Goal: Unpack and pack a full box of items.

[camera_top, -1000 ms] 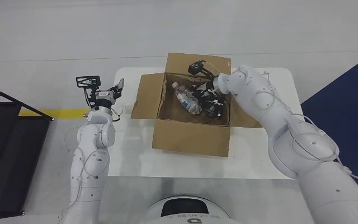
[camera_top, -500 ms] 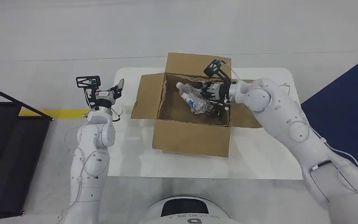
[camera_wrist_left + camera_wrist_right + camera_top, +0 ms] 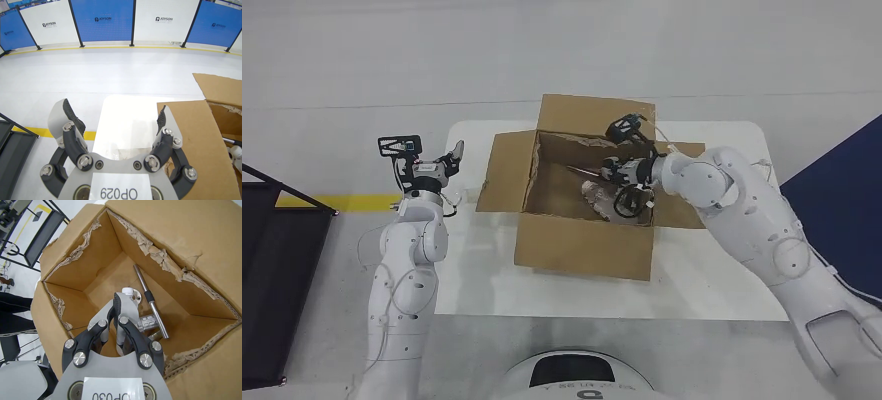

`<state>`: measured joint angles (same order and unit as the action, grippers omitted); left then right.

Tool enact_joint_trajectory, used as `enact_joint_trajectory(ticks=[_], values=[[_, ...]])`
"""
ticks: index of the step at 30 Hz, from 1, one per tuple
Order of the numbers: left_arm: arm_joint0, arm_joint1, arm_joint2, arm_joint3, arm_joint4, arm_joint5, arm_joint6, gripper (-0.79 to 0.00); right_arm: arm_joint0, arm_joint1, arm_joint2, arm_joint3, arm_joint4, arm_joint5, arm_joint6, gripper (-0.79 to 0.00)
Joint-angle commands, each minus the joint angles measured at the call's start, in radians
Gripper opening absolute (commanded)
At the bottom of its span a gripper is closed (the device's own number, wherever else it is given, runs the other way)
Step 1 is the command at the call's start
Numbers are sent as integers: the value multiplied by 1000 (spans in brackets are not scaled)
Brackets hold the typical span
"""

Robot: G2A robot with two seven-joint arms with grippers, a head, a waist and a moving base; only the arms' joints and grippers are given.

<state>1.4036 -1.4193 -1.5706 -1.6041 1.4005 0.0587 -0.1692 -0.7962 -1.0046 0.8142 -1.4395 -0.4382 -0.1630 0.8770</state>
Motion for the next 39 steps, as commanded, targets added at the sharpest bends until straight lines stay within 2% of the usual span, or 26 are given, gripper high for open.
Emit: enact_joint_trajectory(ticks=[1, 2, 3, 4, 5, 8, 11, 19, 30, 39], values=[[0, 0, 0, 0, 0, 0, 0, 0, 43, -16, -29, 37, 7, 51, 42, -785], [0, 0, 0, 0, 0, 0, 0, 0, 67, -28, -54, 57, -3, 97, 78, -588], [0, 0, 0, 0, 0, 0, 0, 0, 81, -34, -68, 65, -8, 120, 107, -440], [0, 0, 0, 0, 0, 0, 0, 0, 110, -47, -100, 79, -32, 158, 152, -132], [0, 0, 0, 0, 0, 0, 0, 0, 126, -57, -126, 88, -49, 175, 177, -15], [0, 0, 0, 0, 0, 0, 0, 0, 165, -85, -190, 123, -65, 167, 255, 0], [0, 0, 0, 0, 0, 0, 0, 0, 198, -112, -233, 168, -35, 102, 308, 0], [0, 0, 0, 0, 0, 0, 0, 0, 242, -165, -287, 267, 53, -39, 341, 0], [0, 0, 0, 0, 0, 0, 0, 0, 303, -266, -408, 422, 49, -97, 378, 0], [0, 0, 0, 0, 0, 0, 0, 0, 343, -360, -487, 590, 23, -198, 361, -9]])
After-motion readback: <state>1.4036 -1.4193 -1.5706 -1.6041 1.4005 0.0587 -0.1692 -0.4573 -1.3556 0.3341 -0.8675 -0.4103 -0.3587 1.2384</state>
